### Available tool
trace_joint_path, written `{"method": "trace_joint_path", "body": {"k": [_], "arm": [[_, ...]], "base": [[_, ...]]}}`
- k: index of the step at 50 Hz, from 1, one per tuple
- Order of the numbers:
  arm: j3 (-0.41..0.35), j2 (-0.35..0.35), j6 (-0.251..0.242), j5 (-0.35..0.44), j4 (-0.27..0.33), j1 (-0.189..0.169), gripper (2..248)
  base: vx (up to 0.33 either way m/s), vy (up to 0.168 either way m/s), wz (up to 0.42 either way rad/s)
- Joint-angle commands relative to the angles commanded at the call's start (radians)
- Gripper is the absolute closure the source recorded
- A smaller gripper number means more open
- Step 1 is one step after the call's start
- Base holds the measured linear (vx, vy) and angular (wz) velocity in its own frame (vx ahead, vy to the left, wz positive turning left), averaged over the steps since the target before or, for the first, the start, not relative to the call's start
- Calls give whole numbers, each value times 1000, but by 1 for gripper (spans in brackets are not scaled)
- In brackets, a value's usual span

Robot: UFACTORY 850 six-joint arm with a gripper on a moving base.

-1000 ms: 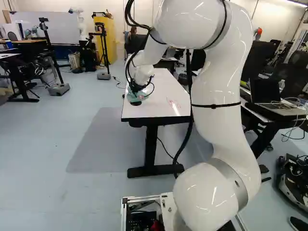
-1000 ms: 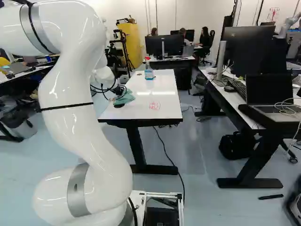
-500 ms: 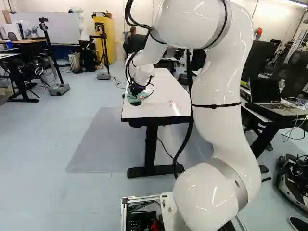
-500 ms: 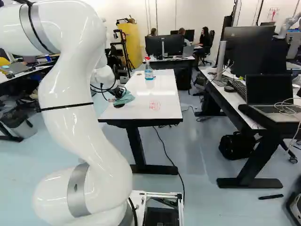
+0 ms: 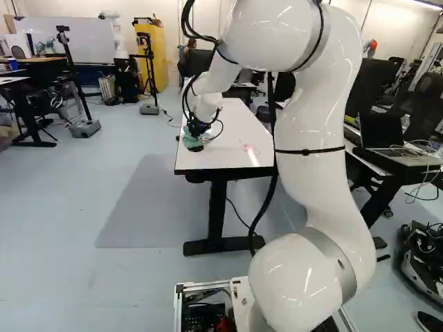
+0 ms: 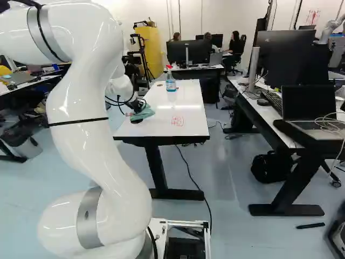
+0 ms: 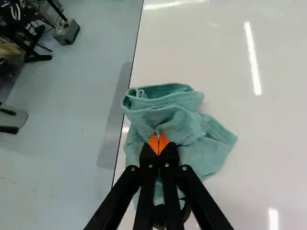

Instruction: Clean the table with the green towel

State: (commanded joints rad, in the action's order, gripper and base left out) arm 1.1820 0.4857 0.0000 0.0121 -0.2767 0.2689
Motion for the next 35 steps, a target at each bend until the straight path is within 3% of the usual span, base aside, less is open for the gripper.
{"method": "trace_joint_path", "body": {"k": [19,35], "arm": [[50,37,0,0,0,-42,230],[103,77,0,0,0,-55,230]], "base": [[0,0,0],[0,0,0]]}}
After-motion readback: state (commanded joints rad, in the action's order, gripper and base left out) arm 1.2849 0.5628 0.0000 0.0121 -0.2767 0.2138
